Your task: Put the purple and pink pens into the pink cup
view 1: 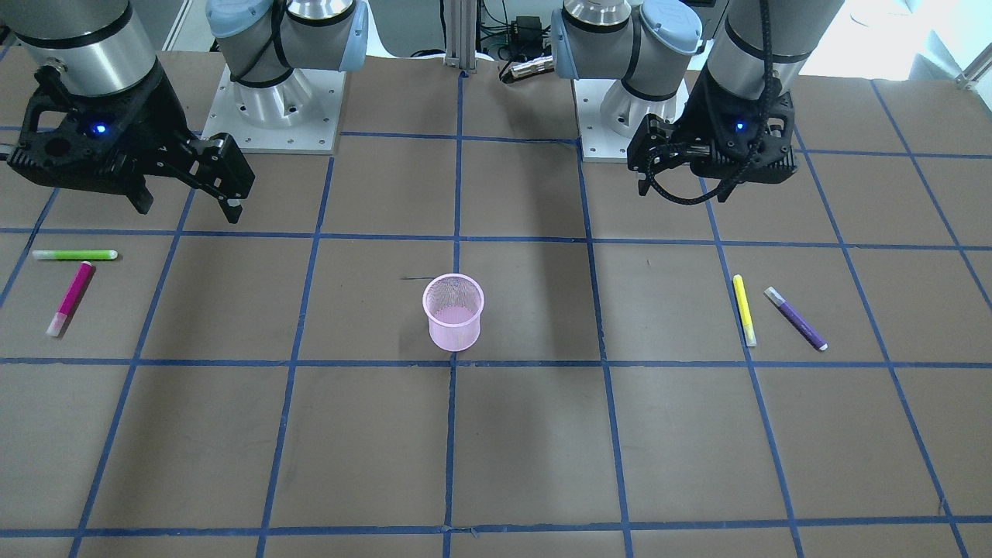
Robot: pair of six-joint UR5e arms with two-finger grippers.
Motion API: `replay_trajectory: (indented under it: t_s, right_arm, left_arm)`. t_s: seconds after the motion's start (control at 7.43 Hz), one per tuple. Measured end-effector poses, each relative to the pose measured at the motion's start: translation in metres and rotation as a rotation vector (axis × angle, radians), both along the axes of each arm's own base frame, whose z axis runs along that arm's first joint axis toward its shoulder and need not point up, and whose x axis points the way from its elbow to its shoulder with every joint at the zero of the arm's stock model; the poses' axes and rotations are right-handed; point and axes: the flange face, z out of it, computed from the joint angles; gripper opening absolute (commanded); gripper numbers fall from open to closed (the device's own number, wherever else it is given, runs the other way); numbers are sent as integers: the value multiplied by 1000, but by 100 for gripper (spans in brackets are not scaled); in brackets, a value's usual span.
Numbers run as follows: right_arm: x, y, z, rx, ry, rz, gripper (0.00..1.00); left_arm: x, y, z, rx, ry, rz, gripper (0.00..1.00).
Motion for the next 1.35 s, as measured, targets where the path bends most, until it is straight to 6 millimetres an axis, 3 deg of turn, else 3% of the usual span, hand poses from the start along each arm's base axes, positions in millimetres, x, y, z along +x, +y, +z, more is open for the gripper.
replay_trajectory:
  t_s: [0.27, 0.4, 0.54, 0.94, 1.35]
  right_arm:
    - [-1, -10, 1, -20, -9, -6, 100]
    - [-7, -15, -6, -7, 0, -10, 100]
    - [-25, -22, -20, 28, 13, -36, 100]
    - [-137, -19, -79, 129, 15, -160, 100]
    - [-258, 17, -156, 106, 38, -118, 100]
  left_arm:
    - [7, -3, 0, -6, -5, 7, 100]
    - [18, -7, -1, -9, -7, 24, 100]
    - [38, -13, -4, -6, -8, 63, 100]
    - [140, -28, -10, -20, -8, 263, 100]
    - [254, -36, -39, -14, -10, 471, 100]
